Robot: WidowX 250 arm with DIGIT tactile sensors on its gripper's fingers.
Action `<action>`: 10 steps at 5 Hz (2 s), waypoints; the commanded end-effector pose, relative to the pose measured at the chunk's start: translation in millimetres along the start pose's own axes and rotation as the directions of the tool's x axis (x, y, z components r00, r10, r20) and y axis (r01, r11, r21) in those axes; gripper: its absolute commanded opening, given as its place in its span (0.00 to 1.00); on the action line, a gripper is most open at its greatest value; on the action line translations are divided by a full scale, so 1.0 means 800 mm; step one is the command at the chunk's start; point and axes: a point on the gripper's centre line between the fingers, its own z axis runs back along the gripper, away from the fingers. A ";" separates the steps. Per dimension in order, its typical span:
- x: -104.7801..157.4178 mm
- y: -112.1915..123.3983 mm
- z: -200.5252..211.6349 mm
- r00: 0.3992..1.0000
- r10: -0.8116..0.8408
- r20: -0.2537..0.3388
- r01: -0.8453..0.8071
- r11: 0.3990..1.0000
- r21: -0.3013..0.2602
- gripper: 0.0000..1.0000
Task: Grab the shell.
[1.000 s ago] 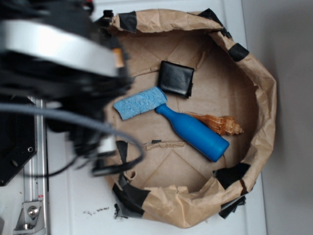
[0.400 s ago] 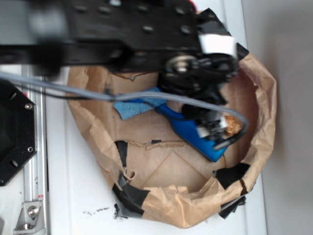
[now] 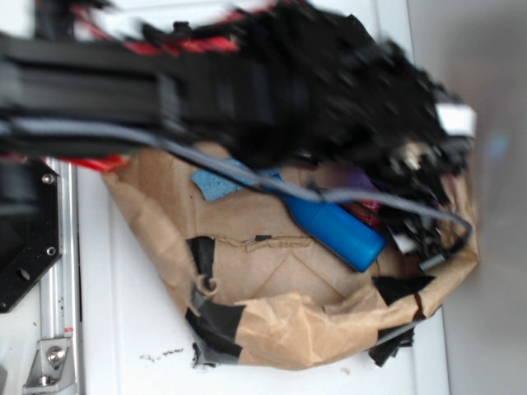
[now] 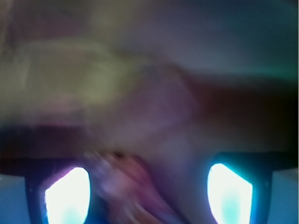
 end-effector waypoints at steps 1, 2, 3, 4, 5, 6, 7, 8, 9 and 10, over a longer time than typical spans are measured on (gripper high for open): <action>-0.018 -0.045 0.006 0.978 -0.194 -0.074 0.185 0.976 -0.117 1.00; -0.036 -0.040 0.014 0.966 -0.245 -0.086 0.233 0.964 -0.126 0.20; -0.049 -0.031 0.017 0.963 -0.258 -0.081 0.251 0.964 -0.089 0.00; -0.062 -0.025 0.013 0.959 -0.274 -0.074 0.273 0.962 -0.024 0.00; -0.064 -0.024 0.050 0.950 -0.307 -0.049 0.307 0.952 -0.004 0.00; -0.066 -0.017 0.115 0.952 -0.304 0.034 0.302 0.952 0.050 0.00; -0.059 0.006 0.144 0.957 -0.280 0.071 0.279 0.960 0.019 0.70; -0.043 0.011 0.104 0.895 -0.444 0.045 0.445 0.896 0.005 1.00; -0.025 0.004 0.054 0.834 -0.545 0.090 0.545 0.838 0.017 1.00; -0.011 -0.008 0.020 0.816 -0.572 0.083 0.573 0.820 0.011 1.00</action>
